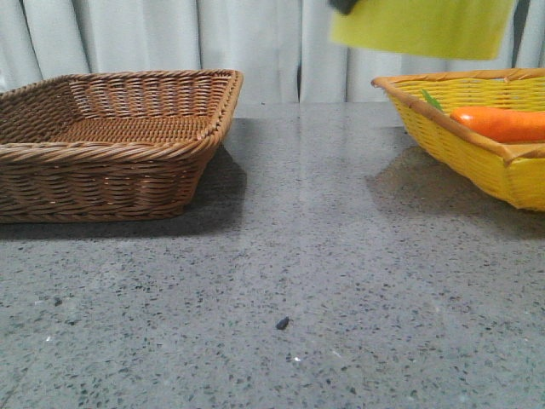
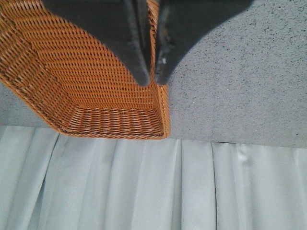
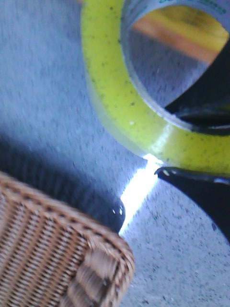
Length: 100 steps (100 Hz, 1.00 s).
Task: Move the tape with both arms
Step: 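Lift the tape roll with the right gripper and carry it toward the table center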
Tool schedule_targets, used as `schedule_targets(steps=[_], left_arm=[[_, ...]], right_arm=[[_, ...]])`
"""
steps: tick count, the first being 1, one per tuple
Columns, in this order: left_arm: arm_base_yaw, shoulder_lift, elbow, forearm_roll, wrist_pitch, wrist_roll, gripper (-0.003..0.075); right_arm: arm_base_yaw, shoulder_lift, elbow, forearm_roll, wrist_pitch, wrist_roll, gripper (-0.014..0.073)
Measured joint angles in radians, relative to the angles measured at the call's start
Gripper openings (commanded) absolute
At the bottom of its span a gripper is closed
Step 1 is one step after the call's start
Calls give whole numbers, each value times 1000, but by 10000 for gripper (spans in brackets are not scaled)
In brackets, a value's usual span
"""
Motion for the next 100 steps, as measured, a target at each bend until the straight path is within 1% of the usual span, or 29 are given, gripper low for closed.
schedule_targets(steps=[14,26,31,38,48,53,57,75,82,89,100], left_arm=[[0,0,0,0,0,0,-21],[0,0,0,0,0,0,-21],[0,0,0,0,0,0,-21],[0,0,0,0,0,0,-21],[0,0,0,0,0,0,-21],[0,0,0,0,0,0,-21],[0,0,0,0,0,0,-21],[0,0,-4,0,0,0,-21],[-3,0,-14,0,0,0,-21],[-21,0,-31,0,0,0,-21],[-73,3,-56,0,0,0,-20]], right_arm=[[45,64,0,2,-16,0,36],[51,138,0,2,-42,0,44],[51,171,0,2,-46,0,64],[51,214,0,0,-47,0,127],[51,257,0,-2,-56,0,250],[51,264,0,-2,-64,0,283],[51,265,-2,-2,-65,0,291],[51,262,-6,-4,-69,0,290],[51,246,-6,-4,-65,0,274],[51,213,-6,-4,-60,0,209],[51,127,-6,-6,-54,0,41]])
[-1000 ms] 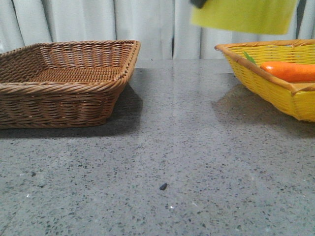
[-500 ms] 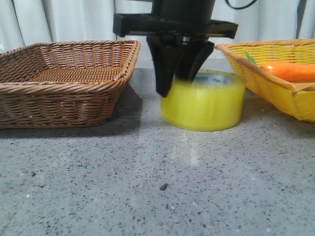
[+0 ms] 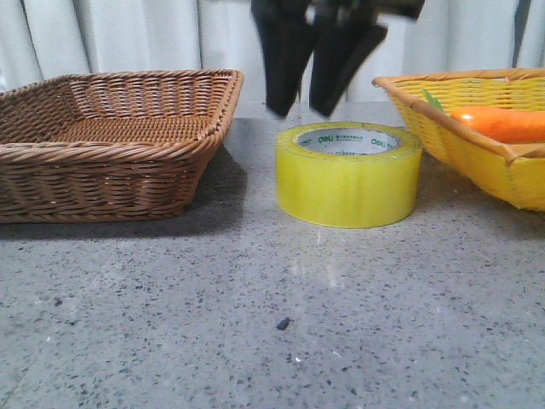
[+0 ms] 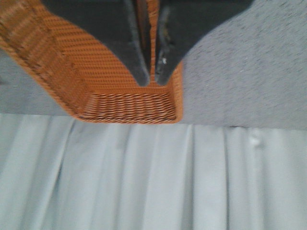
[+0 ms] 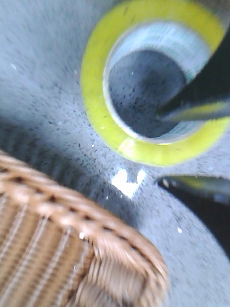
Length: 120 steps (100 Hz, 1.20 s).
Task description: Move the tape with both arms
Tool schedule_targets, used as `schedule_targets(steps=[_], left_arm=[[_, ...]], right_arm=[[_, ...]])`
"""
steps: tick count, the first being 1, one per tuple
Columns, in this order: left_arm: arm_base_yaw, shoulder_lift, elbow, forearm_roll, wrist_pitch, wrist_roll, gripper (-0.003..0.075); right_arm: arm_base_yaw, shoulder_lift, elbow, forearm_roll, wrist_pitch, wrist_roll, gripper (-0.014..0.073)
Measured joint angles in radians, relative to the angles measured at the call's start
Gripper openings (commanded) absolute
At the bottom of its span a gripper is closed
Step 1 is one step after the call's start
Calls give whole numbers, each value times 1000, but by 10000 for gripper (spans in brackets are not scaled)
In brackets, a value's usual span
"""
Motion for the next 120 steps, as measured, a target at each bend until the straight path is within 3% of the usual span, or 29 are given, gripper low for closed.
schedule_targets(steps=[10,41,65,72,89,120], left_arm=[[-76,21,-26,0,-6,0,-20],[-390,247,-156,5,-53,2,10],[-602,521,-251,72,-122,2,334],[-646,603,-291,85,-129,2,385],[-718,793,-425,94,-86,2,388],[-751,1111,-754,98,224,6,388]], right_arm=[[0,-86,0,-15,2,0,-76],[0,-378,81,-122,-34,0,-74],[0,-650,285,-132,-154,0,-74],[0,-722,340,-132,-167,0,-74],[0,-865,444,-132,-171,0,-74],[0,-1008,508,-132,-157,4,-74]])
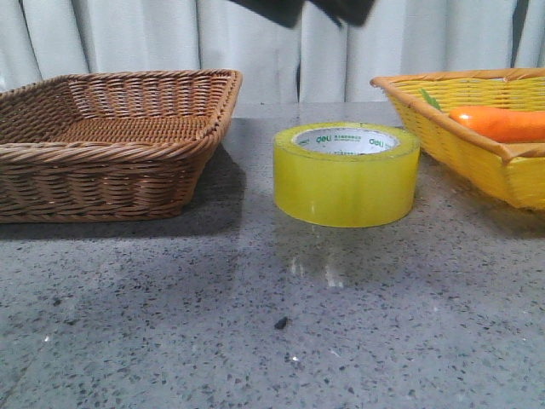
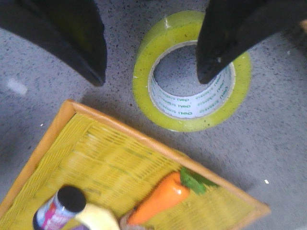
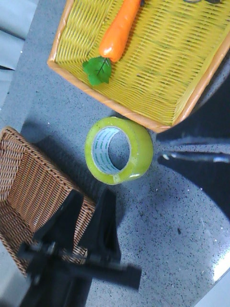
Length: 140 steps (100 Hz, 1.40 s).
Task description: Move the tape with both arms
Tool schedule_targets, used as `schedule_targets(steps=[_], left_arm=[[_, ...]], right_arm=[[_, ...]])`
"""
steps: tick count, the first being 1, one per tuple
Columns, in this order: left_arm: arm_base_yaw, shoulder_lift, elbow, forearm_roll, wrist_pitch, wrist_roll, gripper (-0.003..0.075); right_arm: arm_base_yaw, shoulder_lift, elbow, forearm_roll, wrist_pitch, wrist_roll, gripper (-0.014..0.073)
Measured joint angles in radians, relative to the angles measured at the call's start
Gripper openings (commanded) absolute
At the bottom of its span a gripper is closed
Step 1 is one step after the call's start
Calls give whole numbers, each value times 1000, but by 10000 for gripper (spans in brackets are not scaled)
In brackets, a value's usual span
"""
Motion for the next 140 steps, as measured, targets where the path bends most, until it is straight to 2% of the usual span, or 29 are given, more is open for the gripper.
schedule_targets(steps=[29,77,86,101,115,140], left_arm=[[0,178,-138,0,108,50,388],[0,304,-156,15,87,56,379],[0,304,-158,15,78,56,318],[-4,304,-158,13,76,57,122],[-4,304,-158,13,73,57,-6],[-4,304,-158,11,73,57,-20]], right_arm=[[0,-18,2,0,16,1,-74],[0,-18,2,0,33,2,-74],[0,-18,2,0,35,2,-74],[0,-18,2,0,37,2,-74],[0,-18,2,0,42,2,-74],[0,-18,2,0,52,2,-74]])
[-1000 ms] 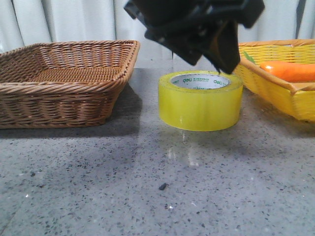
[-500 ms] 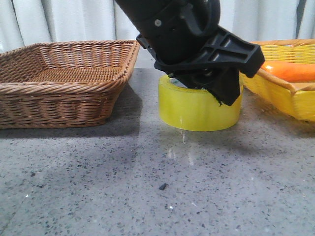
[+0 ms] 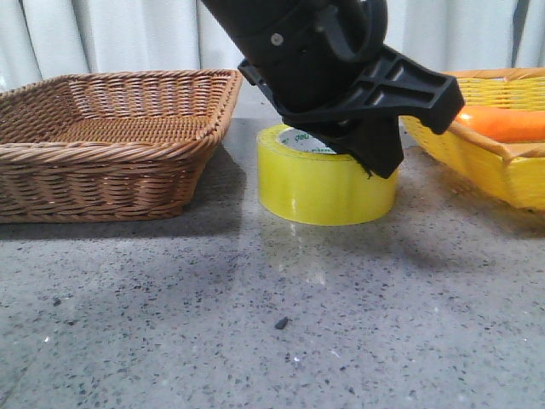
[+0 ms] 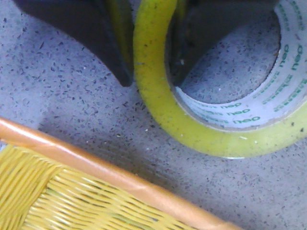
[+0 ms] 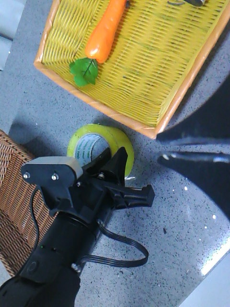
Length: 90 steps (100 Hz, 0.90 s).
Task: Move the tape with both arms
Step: 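Lower the left gripper onto the tape roll and grasp its rim, then carry the tape roll with the left gripper into the brown wicker basket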
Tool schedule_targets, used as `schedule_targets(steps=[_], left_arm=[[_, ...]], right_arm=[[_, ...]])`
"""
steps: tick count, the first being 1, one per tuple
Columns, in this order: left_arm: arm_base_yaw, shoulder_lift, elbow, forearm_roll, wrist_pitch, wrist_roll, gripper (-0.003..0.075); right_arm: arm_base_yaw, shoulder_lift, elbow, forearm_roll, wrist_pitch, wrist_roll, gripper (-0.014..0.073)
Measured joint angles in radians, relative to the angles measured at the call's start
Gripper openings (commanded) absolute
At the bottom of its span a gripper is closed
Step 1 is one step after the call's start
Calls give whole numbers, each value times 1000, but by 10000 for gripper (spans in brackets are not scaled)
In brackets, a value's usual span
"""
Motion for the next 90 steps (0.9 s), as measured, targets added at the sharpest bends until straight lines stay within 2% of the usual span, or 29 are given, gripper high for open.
schedule_targets(steps=[23,60,72,90], left_arm=[[0,6,-33,0,15,0,-20],[8,-64,-200,64,155,0,-20],[39,-129,-206,84,191,0,-21],[124,-175,-208,101,316,0,-21]], right_arm=[[0,0,0,0,1,0,-74],[0,0,0,2,2,0,-74],[0,0,2,2,2,0,-74],[0,0,21,2,2,0,-74]])
